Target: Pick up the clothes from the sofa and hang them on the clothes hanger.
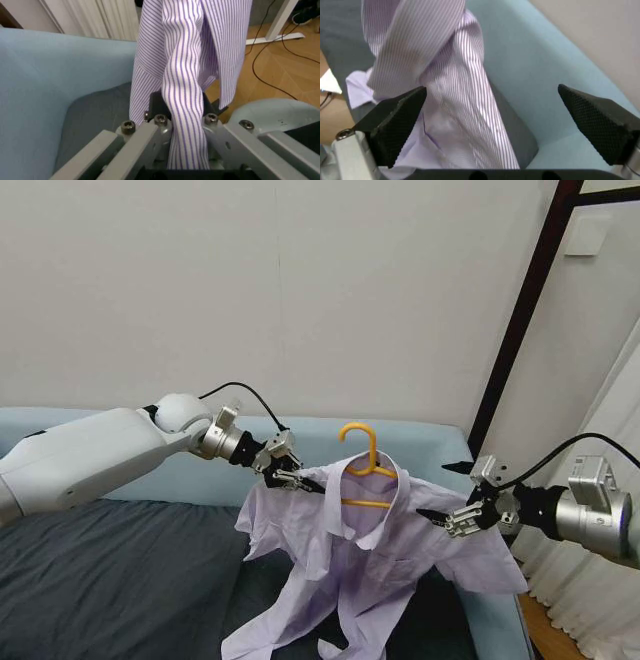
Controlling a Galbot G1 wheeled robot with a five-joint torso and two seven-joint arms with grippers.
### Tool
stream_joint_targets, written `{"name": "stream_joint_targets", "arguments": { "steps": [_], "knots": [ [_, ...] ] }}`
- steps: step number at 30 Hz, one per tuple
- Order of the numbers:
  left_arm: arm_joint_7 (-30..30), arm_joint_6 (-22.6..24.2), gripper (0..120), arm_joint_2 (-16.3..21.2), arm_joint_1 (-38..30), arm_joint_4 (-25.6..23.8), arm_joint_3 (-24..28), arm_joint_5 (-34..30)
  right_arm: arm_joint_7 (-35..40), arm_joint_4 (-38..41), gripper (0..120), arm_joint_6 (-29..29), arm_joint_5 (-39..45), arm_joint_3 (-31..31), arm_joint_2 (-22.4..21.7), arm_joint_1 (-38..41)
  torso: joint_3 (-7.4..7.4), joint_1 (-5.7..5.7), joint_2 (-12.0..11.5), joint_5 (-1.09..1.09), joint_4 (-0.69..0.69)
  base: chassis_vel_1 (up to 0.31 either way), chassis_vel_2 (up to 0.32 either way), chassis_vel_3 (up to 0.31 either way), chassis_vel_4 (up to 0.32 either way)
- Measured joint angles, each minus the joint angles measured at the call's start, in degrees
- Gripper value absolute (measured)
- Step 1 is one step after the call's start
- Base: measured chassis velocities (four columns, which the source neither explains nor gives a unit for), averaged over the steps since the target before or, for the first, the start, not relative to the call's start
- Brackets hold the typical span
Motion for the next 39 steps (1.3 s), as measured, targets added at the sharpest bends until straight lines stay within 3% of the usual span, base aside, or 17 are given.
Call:
{"name": "stream_joint_targets", "arguments": {
  "steps": [8, 12, 18, 22, 28, 31, 39],
  "knots": [
    [-0.06, -0.06, 2, -1.12, -0.10, -0.27, 0.08, 0.90, 1.49, 2.33, 98, -3.44, 2.11, -1.41, -2.07, -0.09, 0.00, 0.00, 0.00, 0.00, 0.00, 0.000, 0.000, 0.000, 0.000],
    [-0.03, -0.16, 2, -1.32, -0.16, -0.93, 0.27, 1.81, 2.46, 2.57, 79, -4.74, 4.71, -1.61, -2.64, -0.09, -0.01, 0.00, 0.00, 0.00, 0.01, 0.000, 0.000, 0.000, 0.000],
    [-0.02, -0.26, 2, -1.22, 0.08, -1.30, 0.29, 2.33, 2.53, 2.27, 63, -4.95, 5.15, -1.95, -3.14, -0.10, 0.00, 0.00, -0.01, -0.01, 0.01, 0.000, 0.000, 0.000, 0.000],
    [0.10, -0.30, 2, -1.05, -0.15, -1.66, 0.48, 2.54, 2.31, 2.46, 43, -5.01, 4.88, -2.74, -3.42, -0.13, 0.00, 0.00, -0.01, -0.01, 0.01, 0.000, 0.000, 0.000, 0.000],
    [0.13, -0.32, 2, -0.97, -0.45, -2.27, 0.67, 2.55, 2.29, 2.53, 26, -5.02, 4.77, -3.29, -3.32, -0.16, 0.00, 0.00, -0.01, 0.00, 0.01, 0.000, 0.000, 0.000, 0.000],
    [-0.13, -0.45, 2, -0.86, -0.38, -2.71, 0.72, 2.56, 1.97, 2.66, 12, -5.17, 4.63, -3.74, -3.12, -0.19, 0.00, 0.00, -0.01, -0.01, 0.01, 0.000, 0.000, 0.000, 0.000],
    [-0.50, -1.16, 2, -0.69, -0.14, -2.75, 0.76, 3.04, 1.16, 2.98, 9, -4.72, 4.01, -3.93, -3.00, -0.21, 0.00, 0.00, -0.01, -0.01, 0.01, 0.000, 0.000, 0.000, 0.000]
  ]
}}
